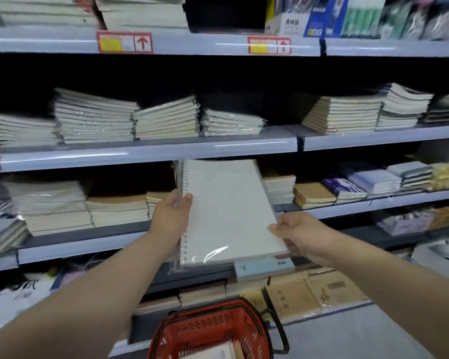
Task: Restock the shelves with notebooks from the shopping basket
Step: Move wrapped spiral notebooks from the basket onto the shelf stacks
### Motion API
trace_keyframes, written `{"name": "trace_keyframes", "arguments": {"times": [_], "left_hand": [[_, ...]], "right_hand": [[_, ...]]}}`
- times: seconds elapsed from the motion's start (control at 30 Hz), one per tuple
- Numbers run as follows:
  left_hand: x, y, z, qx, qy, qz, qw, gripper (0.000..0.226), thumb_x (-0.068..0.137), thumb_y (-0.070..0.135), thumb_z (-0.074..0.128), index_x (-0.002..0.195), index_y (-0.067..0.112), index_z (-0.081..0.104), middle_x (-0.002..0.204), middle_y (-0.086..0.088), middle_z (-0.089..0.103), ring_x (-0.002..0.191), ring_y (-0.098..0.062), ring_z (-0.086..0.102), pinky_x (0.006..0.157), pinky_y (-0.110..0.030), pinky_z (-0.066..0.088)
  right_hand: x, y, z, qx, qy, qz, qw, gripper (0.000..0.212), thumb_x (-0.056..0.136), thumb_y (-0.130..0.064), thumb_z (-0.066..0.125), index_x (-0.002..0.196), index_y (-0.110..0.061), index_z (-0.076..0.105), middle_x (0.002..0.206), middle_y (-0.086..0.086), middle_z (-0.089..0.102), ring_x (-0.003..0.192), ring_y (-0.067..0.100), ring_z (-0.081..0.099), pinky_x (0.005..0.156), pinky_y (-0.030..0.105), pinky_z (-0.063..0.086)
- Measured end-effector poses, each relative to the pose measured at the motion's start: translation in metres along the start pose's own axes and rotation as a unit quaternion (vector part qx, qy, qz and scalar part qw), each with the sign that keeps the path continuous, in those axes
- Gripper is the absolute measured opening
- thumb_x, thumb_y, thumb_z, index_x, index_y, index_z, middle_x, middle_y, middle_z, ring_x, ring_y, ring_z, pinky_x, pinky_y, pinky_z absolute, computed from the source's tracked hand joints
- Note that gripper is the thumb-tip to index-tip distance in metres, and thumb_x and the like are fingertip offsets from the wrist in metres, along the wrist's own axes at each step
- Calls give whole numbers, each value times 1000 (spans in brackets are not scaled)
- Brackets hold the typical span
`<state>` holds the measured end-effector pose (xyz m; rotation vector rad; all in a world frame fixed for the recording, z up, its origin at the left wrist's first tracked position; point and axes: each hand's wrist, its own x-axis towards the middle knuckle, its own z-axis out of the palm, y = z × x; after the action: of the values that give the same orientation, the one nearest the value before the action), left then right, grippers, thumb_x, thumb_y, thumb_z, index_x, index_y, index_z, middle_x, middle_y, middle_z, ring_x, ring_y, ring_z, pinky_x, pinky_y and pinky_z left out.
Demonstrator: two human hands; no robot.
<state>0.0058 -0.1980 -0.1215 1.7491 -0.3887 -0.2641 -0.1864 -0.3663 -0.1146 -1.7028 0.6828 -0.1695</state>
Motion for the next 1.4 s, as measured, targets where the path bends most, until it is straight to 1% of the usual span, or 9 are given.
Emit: {"name": "trace_keyframes", "arguments": {"times": [0.23,0.33,0.5,0.67,0.83,0.93,1.07,1.17,1.4], "left_hand": [[20,50,19,-28,6,54,998,17,100,23,51,103,19,67,89,2,69,80,-18,64,71,-26,52],[34,68,28,-4,6,84,996,19,100,25,50,102,14,65,81,2,62,76,-19,57,60,-23,43],[55,98,44,-21,8,74,997,44,99,34,51,139,15,51,119,7,57,97,-14,54,78,-21,42],[67,116,60,-22,33,86,996,35,99,31,52,131,18,58,85,20,55,67,5,47,41,-3,35],[77,133,71,-2,32,82,996,44,99,37,51,137,15,53,134,-12,57,114,-26,58,95,-30,47],[87,140,77,-15,33,73,997,46,98,38,52,138,16,53,133,-11,58,119,-29,56,98,-35,44],[99,140,86,-40,30,59,997,35,96,30,57,124,9,61,103,-2,68,94,-21,65,85,-31,52],[108,137,90,-62,17,31,997,33,94,24,61,121,5,61,102,-9,68,92,-28,65,89,-39,53],[135,140,84,-79,14,11,997,11,92,17,59,83,11,62,51,0,52,36,-12,46,37,-17,36]], "right_hand": [[11,-39,-36,40,-11,-46,998,12,98,-5,52,87,0,54,45,-6,59,38,3,55,38,15,42],[18,-55,-50,44,-4,-62,997,11,97,-5,53,95,3,59,57,1,65,45,6,60,42,18,45],[29,-77,-77,4,8,-88,996,21,97,-10,54,78,-4,55,54,2,48,40,10,42,43,22,35],[46,-91,-100,15,-13,-99,995,19,98,-9,53,80,-2,55,55,2,59,45,9,56,46,20,49],[64,-102,-116,14,6,-102,995,16,97,-12,55,85,-1,53,66,10,49,41,7,53,44,16,47],[75,-108,-125,-18,30,-115,993,24,97,-17,56,89,6,54,77,29,48,66,23,49,68,28,42],[90,-116,-130,-2,32,-123,992,17,98,-16,55,89,-1,56,87,18,49,77,27,49,65,38,54],[103,-120,-129,74,34,-100,992,25,99,-13,52,109,10,58,111,18,56,93,25,58,51,23,56],[146,-127,-118,129,51,-57,989,27,100,-12,50,120,7,53,119,18,57,86,22,61,47,21,53]]}}
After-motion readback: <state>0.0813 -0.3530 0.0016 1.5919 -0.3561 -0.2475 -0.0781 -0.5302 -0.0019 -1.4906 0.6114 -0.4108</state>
